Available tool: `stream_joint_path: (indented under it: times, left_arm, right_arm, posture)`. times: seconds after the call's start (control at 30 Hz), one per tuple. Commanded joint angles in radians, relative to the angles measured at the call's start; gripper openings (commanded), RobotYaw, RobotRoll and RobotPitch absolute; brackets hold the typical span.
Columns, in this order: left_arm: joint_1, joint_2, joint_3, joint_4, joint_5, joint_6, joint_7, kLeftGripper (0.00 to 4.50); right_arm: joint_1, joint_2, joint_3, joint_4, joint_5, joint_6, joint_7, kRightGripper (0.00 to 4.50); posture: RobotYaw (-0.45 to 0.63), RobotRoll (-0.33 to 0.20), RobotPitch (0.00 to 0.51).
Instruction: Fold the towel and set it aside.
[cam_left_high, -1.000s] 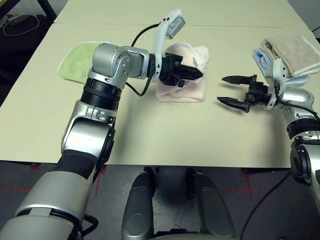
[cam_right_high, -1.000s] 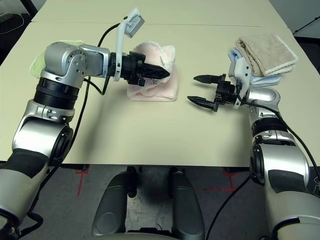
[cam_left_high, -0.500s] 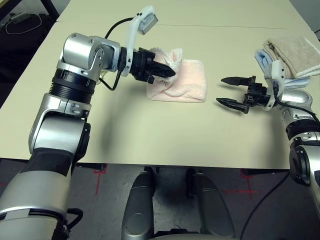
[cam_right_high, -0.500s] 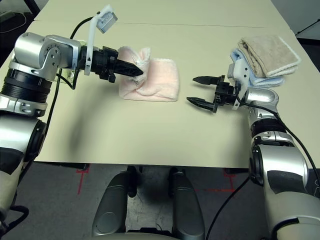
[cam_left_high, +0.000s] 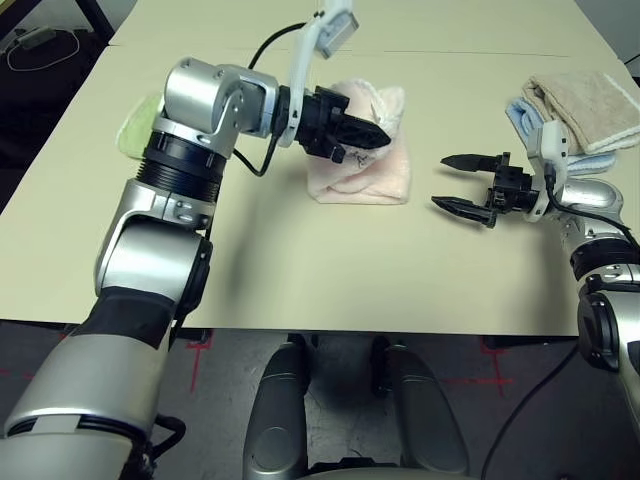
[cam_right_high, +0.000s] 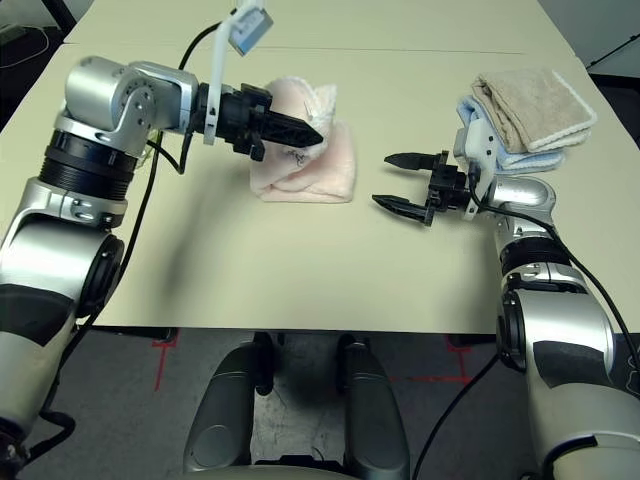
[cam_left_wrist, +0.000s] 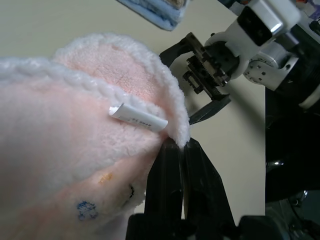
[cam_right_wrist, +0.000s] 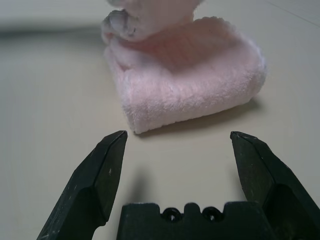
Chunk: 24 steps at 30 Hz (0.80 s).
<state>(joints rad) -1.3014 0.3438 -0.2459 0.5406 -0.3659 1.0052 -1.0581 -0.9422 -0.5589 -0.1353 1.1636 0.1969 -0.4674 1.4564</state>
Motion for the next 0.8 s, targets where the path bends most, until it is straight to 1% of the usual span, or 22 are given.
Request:
stream_joint_path:
  times: [0.03,0.27,0.43,0.67,0.8]
  left_arm:
    - [-0.006,-0.03,0.02,0.044,0.025,-0.04,0.033,0.05]
    - [-0.015,-0.091,0.039,0.139,0.064,-0.12,0.071,0.05]
    - [-0.012,-0.122,0.032,0.134,0.066,-0.106,0.052,0.05]
    - [0.018,-0.117,-0.032,0.054,0.059,-0.03,-0.031,0.05]
    - [0.038,-0.111,-0.062,0.04,0.075,-0.018,-0.043,0.05]
  right_arm:
    - [0.021,-0.008,-0.003,-0.011,-0.001,0.0,0.007,4.5]
    - [0.025,-0.009,-0.002,-0.012,-0.003,0.0,0.004,4.5]
    - [0.025,-0.011,-0.002,-0.012,-0.003,0.001,0.003,4.5]
    - [0.024,-0.01,-0.001,-0.011,-0.004,0.0,0.003,4.5]
    - [0.024,-0.007,-0.001,-0.013,-0.004,0.0,0.003,4.5]
  posture:
    - [0.07,0.0,0.215]
    - [0.06,0.0,0.218]
    - [0.06,0.0,0.219]
    - [0.06,0.0,0.219]
    - [0.07,0.0,0.219]
